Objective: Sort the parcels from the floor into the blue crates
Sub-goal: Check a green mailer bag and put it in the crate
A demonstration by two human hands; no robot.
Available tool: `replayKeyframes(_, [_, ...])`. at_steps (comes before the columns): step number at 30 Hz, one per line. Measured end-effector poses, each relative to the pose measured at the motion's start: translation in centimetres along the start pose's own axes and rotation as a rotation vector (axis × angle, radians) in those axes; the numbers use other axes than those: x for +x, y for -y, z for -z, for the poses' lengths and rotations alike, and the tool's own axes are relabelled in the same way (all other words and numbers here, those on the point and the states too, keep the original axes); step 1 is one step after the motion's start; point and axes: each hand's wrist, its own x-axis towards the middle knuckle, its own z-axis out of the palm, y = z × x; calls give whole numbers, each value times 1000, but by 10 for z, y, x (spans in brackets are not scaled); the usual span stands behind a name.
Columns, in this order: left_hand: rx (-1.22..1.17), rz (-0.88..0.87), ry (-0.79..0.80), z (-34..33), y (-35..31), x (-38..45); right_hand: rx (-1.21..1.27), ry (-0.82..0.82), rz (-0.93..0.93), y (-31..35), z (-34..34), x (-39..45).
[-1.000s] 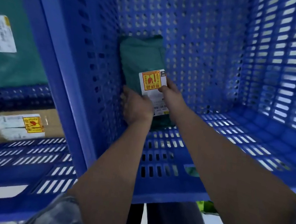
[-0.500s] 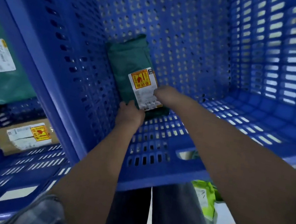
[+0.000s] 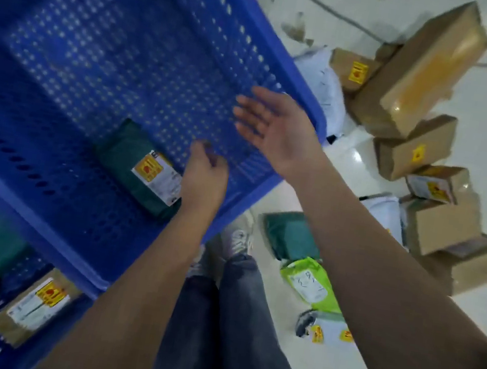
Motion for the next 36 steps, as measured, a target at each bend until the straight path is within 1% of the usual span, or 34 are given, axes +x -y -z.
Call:
replayKeyframes(2, [-23, -225, 26, -18, -24, -19, 231, -18, 102, 21, 26, -17])
replayKeyframes(3, [-17, -349, 41, -28, -33, -29, 332, -53, 149, 27, 42, -23])
replayKeyframes(5, [36, -579, 85, -49, -42, -49, 466, -180, 228, 30, 85, -33])
replayKeyframes(7, [147, -775, 177, -76, -38, -67, 495, -344, 220, 16, 137, -36])
replayKeyframes(8, [219, -847, 238, -90, -31, -74, 475, -431, 171, 1, 165, -35])
replayKeyframes(9, [305, -879, 314, -104, -22, -80, 442, -521, 96, -18, 192, -34])
replayKeyframes(10, [408, -875, 398, -118, -8, -82, 389, -611, 2, -39, 218, -36])
replayKeyframes(11, [551, -827, 496, -133, 9, -81, 329, -683, -103, -61, 243, -41])
replayKeyframes(13, [845, -635, 652, -154, 47, -72, 172, -764, -299, -102, 288, -55])
replayKeyframes(14, [919, -513, 678, -160, 67, -66, 98, -777, -363, -119, 306, -62])
replayKeyframes(15, [940, -400, 670, -163, 83, -62, 69, -785, -388, -134, 320, -67])
replayKeyframes(16, [947, -317, 645, -165, 97, -58, 80, -795, -382, -147, 332, -70])
replayKeyframes(17, [970, -276, 633, -168, 111, -56, 107, -805, -357, -158, 344, -70])
replayKeyframes(20, [1084, -315, 642, -179, 148, -48, 142, -847, -280, -179, 370, -60])
replayKeyframes(23, [1095, -367, 595, -193, 165, -35, 229, -879, -207, -188, 388, -41])
replayKeyframes(24, [1073, -384, 579, -200, 169, -30, 267, -866, -193, -188, 393, -34])
replayKeyframes(26, [1041, -437, 575, -217, 174, -20, 333, -790, -175, -186, 400, -18])
replayKeyframes(28, [1108, -496, 608, -237, 180, -9, 372, -739, -172, -185, 408, -3])
replayKeyframes(30, [1187, -535, 637, -257, 184, -2, 406, -752, -189, -185, 415, 6])
replayKeyframes(34, [1207, -474, 622, -281, 189, 4, 369, -823, -216, -189, 424, 11])
replayKeyframes(36, [1207, -452, 609, -283, 191, 5, 339, -824, -222, -192, 423, 12])
